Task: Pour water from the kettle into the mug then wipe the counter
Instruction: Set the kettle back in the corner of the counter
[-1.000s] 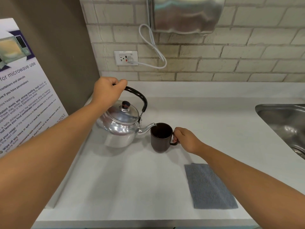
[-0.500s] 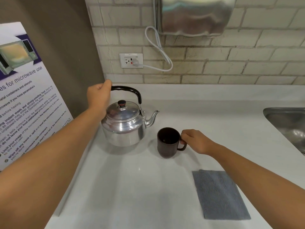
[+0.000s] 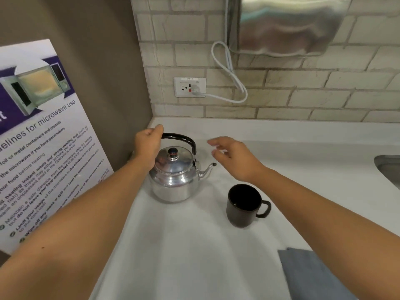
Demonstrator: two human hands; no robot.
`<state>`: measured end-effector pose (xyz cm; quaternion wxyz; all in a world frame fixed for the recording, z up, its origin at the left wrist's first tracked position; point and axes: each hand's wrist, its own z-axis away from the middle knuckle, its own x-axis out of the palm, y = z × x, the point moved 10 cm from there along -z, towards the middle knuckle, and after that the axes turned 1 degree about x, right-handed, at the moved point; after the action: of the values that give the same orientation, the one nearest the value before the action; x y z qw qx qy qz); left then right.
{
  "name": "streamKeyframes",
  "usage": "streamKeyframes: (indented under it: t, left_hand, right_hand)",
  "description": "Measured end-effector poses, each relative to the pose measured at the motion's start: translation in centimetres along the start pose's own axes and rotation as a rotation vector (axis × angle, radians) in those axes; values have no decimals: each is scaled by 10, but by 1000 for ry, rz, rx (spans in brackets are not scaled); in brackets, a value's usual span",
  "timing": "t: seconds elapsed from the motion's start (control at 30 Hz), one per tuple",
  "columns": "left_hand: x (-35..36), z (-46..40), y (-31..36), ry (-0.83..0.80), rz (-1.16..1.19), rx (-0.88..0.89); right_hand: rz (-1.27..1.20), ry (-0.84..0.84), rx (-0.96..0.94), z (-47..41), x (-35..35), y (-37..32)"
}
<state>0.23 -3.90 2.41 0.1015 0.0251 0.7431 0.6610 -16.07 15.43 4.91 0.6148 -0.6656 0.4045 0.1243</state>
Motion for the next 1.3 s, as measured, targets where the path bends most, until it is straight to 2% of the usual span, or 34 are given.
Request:
streamKeyframes:
  t: [0.17,0.47,0.73,0.83,0.93,1.0,1.13,1.3]
  left_hand:
    - [7,-10,-13,13,2,37]
    - [10,-28,-31,36,5,-5]
    - [24,-44,-31,-136,-5,-50]
    - [23,-41,-20,-146,-85,91]
    - [13,-22,4,-15,-252,451]
    - [18,-3,8,5,-367,627]
    - [36,3,-14,-127,-497,622]
    - [47,-12,-29,-229,-606,548]
  right_hand:
    - [140,-94,-76,-43,43,-31]
    - [115,-14,-11,-79,53,-14]
    - [77,49,53,-97,51,-2]
    - [87,67,60,-102,52,2]
    - [74,101,80,-108,53,6]
    - [29,148,98,-110,52,9]
    - [41,216,136,-107,54,20]
    - [210,127,138,-110,72,26]
